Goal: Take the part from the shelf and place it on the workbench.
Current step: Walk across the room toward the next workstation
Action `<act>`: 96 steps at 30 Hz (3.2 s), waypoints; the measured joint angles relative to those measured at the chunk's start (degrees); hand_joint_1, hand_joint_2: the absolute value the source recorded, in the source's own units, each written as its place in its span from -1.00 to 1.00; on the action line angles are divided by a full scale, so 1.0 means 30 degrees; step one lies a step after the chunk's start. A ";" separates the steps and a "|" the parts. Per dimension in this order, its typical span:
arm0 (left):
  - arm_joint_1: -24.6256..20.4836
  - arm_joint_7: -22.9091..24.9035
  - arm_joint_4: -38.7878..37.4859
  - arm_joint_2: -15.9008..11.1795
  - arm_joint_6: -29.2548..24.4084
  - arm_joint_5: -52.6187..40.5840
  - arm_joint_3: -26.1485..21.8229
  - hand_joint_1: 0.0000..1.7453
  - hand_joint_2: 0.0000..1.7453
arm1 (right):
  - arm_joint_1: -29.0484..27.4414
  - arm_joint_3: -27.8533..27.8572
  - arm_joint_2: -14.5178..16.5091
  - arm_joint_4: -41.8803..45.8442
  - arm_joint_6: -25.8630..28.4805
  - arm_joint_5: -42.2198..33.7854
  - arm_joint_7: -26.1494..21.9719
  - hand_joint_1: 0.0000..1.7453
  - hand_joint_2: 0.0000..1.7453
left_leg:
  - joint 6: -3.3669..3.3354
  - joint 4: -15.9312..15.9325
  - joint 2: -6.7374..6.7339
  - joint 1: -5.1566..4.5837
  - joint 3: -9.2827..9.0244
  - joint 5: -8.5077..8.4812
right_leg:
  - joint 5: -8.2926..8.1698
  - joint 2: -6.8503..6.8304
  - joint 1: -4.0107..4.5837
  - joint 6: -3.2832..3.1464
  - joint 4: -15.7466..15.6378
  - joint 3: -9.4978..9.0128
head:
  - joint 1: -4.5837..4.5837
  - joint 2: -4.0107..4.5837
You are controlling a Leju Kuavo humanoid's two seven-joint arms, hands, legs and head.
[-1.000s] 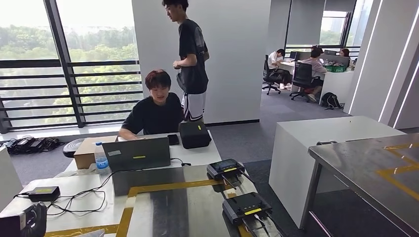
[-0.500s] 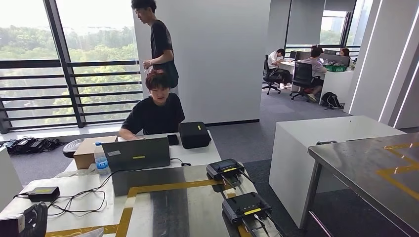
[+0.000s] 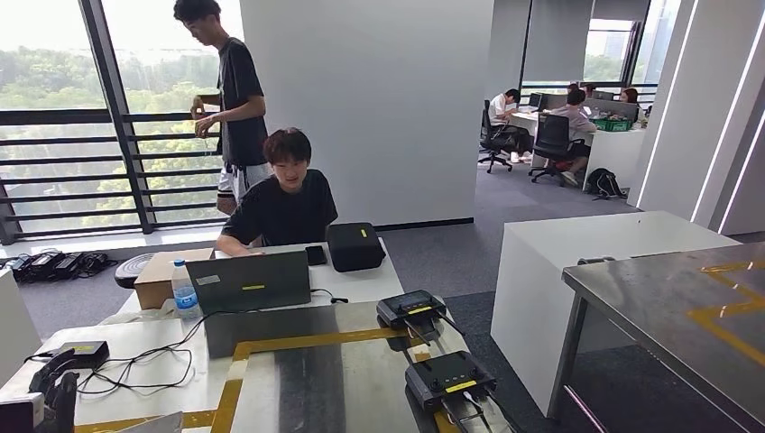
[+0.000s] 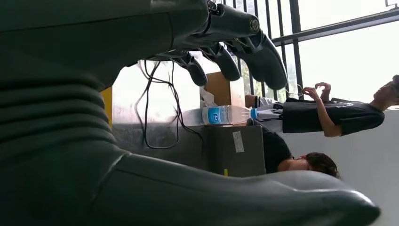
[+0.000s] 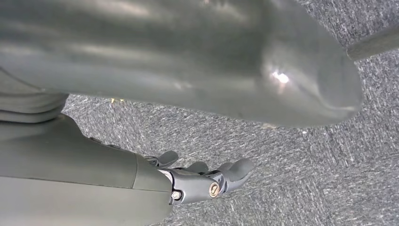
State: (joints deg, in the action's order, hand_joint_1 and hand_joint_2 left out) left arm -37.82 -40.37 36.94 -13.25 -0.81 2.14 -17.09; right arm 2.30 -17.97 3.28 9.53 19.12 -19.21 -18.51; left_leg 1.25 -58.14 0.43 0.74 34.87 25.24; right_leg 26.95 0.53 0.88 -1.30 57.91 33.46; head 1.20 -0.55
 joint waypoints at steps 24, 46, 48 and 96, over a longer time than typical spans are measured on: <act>-0.0871 0.0000 -0.1679 0.0195 -0.0678 0.0089 0.0000 -1.00 -1.00 | 0.0229 0.0000 0.0051 0.0000 0.0067 -0.0053 0.0073 -1.00 -1.00 | -0.0414 0.0199 -0.0070 0.0044 -0.0133 -0.0125 | 0.0413 -0.0008 -0.0147 0.0442 0.0561 0.0193 | 0.0007 0.0000; -0.1029 0.0004 -0.2485 0.0271 -0.0525 0.0098 0.0000 -1.00 -1.00 | 0.0199 0.0000 0.0073 0.0000 0.0162 -0.0087 0.0149 -1.00 -1.00 | 0.0643 -0.4598 -0.0138 0.0282 0.1758 0.1986 | -0.0195 -0.0002 -0.0373 -0.0263 0.0350 0.0344 | -0.0102 0.0000; -0.1120 0.0000 -0.2535 0.0281 -0.0534 0.0084 0.0000 -1.00 -1.00 | 0.0199 0.0000 0.0077 0.0000 0.0162 -0.0149 0.0137 -1.00 -1.00 | 0.0391 -0.2043 -0.0139 0.0146 0.0274 0.1030 | -0.0196 0.0007 -0.0274 -0.0237 0.0439 0.0384 | -0.0102 0.0000; -0.1643 -0.0009 -0.3470 0.0548 -0.0909 0.0064 0.0000 -1.00 -1.00 | 0.0283 -0.0005 0.0027 0.0000 0.0224 -0.0051 0.0291 -1.00 -1.00 | -0.0163 -0.0309 -0.0260 0.0026 0.0998 -0.0878 | 0.1044 -0.0076 -0.0273 0.0403 0.0569 -0.0990 | -0.0026 0.0000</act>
State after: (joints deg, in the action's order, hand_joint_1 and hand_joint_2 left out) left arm -42.75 -40.40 26.53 -11.60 -3.54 2.33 -17.09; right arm 3.15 -17.98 3.36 9.53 19.79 -19.36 -17.64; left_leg 0.76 -59.06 -0.36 0.81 37.86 22.61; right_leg 30.08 0.30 0.06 -0.09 59.61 30.49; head 1.12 -0.55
